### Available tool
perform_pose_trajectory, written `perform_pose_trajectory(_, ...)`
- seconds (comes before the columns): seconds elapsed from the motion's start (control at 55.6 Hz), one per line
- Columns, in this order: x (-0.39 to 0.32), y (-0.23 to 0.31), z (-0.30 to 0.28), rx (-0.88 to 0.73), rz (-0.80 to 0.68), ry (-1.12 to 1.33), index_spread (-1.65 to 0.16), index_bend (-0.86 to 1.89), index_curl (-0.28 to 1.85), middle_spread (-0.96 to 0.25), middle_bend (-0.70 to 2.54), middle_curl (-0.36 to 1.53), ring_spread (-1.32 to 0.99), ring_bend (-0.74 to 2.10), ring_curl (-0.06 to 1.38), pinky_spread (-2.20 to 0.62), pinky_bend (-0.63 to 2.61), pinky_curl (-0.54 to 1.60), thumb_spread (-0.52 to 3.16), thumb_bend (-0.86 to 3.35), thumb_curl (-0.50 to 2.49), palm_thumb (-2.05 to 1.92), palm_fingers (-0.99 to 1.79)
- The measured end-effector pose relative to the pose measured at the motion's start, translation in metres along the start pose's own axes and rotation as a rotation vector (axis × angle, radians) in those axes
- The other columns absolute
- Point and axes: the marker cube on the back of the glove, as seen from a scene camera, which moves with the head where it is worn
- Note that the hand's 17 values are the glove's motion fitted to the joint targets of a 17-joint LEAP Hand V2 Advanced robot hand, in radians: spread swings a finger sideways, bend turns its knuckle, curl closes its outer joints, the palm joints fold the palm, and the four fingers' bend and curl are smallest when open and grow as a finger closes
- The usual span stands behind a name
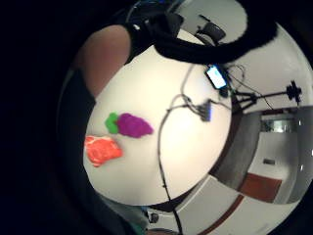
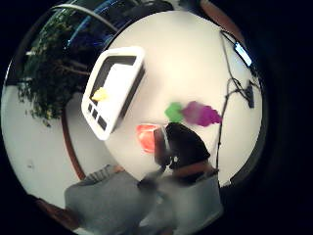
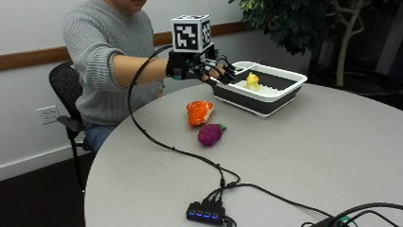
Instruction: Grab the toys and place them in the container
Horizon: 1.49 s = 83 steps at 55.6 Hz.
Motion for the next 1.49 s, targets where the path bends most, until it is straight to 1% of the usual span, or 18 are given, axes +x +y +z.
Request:
perform_pose_trajectory(0.144, 0.024, -0.005, 0.031, -0.057, 0.038, -0.027, -0.34, 0.16, 0.29, -0.23, 0.25, 0.42, -0.24, 0.57, 0.31, 0.05, 0.7, 0.35, 1.38, 0.01, 0.32, 0.13, 0.03)
perform_pose_trajectory(0.252, 0.028, -0.012, 0.078, -0.144, 0.082, -0.019, -0.34, 0.16, 0.29, -0.23, 0.26, 0.42, -0.25, 0.57, 0.31, 0.05, 0.7, 0.35, 1.38, 0.0, 0.33, 0.16, 0.03)
perform_pose_trajectory(0.36, 0.018, -0.004, 0.138, -0.265, 0.066, 0.047, -0.35, 0.17, 0.3, -0.24, 0.27, 0.42, -0.25, 0.56, 0.3, 0.05, 0.7, 0.35, 1.38, 0.0, 0.33, 0.19, 0.03)
perform_pose_trajectory(0.45, 0.013, 0.003, 0.176, -0.336, 0.054, 0.104, -0.35, 0.18, 0.31, -0.25, 0.29, 0.43, -0.26, 0.53, 0.3, 0.05, 0.69, 0.35, 1.37, 0.01, 0.34, 0.23, 0.03)
perform_pose_trajectory(0.486, 0.012, 0.004, 0.187, -0.332, 0.064, 0.101, -0.35, 0.18, 0.31, -0.26, 0.31, 0.43, -0.25, 0.52, 0.29, 0.04, 0.68, 0.35, 1.36, 0.01, 0.34, 0.24, 0.03)
perform_pose_trajectory(0.54, 0.01, 0.004, 0.196, -0.282, 0.084, 0.058, -0.36, 0.17, 0.31, -0.27, 0.36, 0.45, -0.26, 0.51, 0.29, 0.04, 0.66, 0.34, 1.36, 0.01, 0.35, 0.27, 0.04)
perform_pose_trajectory(0.594, 0.011, 0.004, 0.198, -0.244, 0.085, 0.032, -0.36, 0.17, 0.31, -0.29, 0.42, 0.46, -0.28, 0.51, 0.28, 0.04, 0.64, 0.33, 1.36, 0.02, 0.35, 0.29, 0.11)
perform_pose_trajectory(0.684, 0.012, 0.002, 0.198, -0.238, 0.084, 0.033, -0.37, 0.17, 0.32, -0.3, 0.53, 0.5, -0.29, 0.5, 0.28, 0.03, 0.6, 0.32, 1.36, 0.01, 0.35, 0.3, 0.17)
perform_pose_trajectory(0.773, 0.009, 0.002, 0.19, -0.23, 0.061, 0.034, -0.38, 0.18, 0.33, -0.31, 0.7, 0.55, -0.32, 0.5, 0.28, 0.03, 0.51, 0.3, 1.36, 0.0, 0.36, 0.32, 0.28)
perform_pose_trajectory(0.845, 0.008, -0.004, 0.165, -0.179, 0.041, -0.006, -0.38, 0.21, 0.34, -0.32, 0.79, 0.58, -0.37, 0.57, 0.29, 0.03, 0.42, 0.27, 1.37, 0.0, 0.36, 0.33, 0.38)
perform_pose_trajectory(0.989, 0.035, -0.035, 0.063, 0.008, 0.069, -0.06, -0.38, 0.25, 0.38, -0.31, 0.84, 0.6, -0.44, 0.69, 0.33, 0.02, 0.33, 0.26, 1.36, 0.02, 0.4, 0.4, 0.51)
perform_pose_trajectory(1.097, 0.022, -0.04, -0.001, 0.097, 0.03, -0.012, -0.38, 0.26, 0.41, -0.31, 0.85, 0.62, -0.49, 0.78, 0.37, 0.01, 0.31, 0.26, 1.33, 0.02, 0.43, 0.45, 0.58)
perform_pose_trajectory(1.151, 0.019, -0.045, -0.023, 0.117, 0.018, 0.019, -0.38, 0.25, 0.42, -0.3, 0.86, 0.63, -0.51, 0.81, 0.39, 0.0, 0.31, 0.26, 1.31, 0.02, 0.44, 0.47, 0.59)
perform_pose_trajectory(1.223, 0.008, -0.052, -0.036, 0.125, 0.003, 0.043, -0.38, 0.26, 0.44, -0.3, 0.86, 0.63, -0.52, 0.84, 0.4, -0.01, 0.31, 0.27, 1.29, 0.02, 0.46, 0.5, 0.6)
perform_pose_trajectory(1.295, -0.015, -0.062, -0.04, 0.12, -0.014, 0.01, -0.38, 0.25, 0.45, -0.3, 0.86, 0.64, -0.53, 0.86, 0.42, -0.01, 0.33, 0.28, 1.27, 0.01, 0.47, 0.5, 0.59)
perform_pose_trajectory(1.349, -0.038, -0.071, -0.039, 0.111, -0.055, -0.017, -0.38, 0.25, 0.46, -0.3, 0.86, 0.64, -0.54, 0.87, 0.42, -0.01, 0.33, 0.29, 1.25, 0.0, 0.48, 0.51, 0.58)
perform_pose_trajectory(1.421, -0.068, -0.09, -0.033, 0.109, -0.145, 0.019, -0.38, 0.25, 0.48, -0.3, 0.87, 0.65, -0.55, 0.87, 0.43, -0.02, 0.34, 0.29, 1.24, -0.01, 0.49, 0.52, 0.58)
perform_pose_trajectory(1.493, -0.114, -0.111, -0.027, 0.096, -0.15, -0.014, -0.38, 0.25, 0.49, -0.3, 0.88, 0.66, -0.55, 0.86, 0.43, -0.02, 0.35, 0.3, 1.24, -0.01, 0.5, 0.52, 0.57)
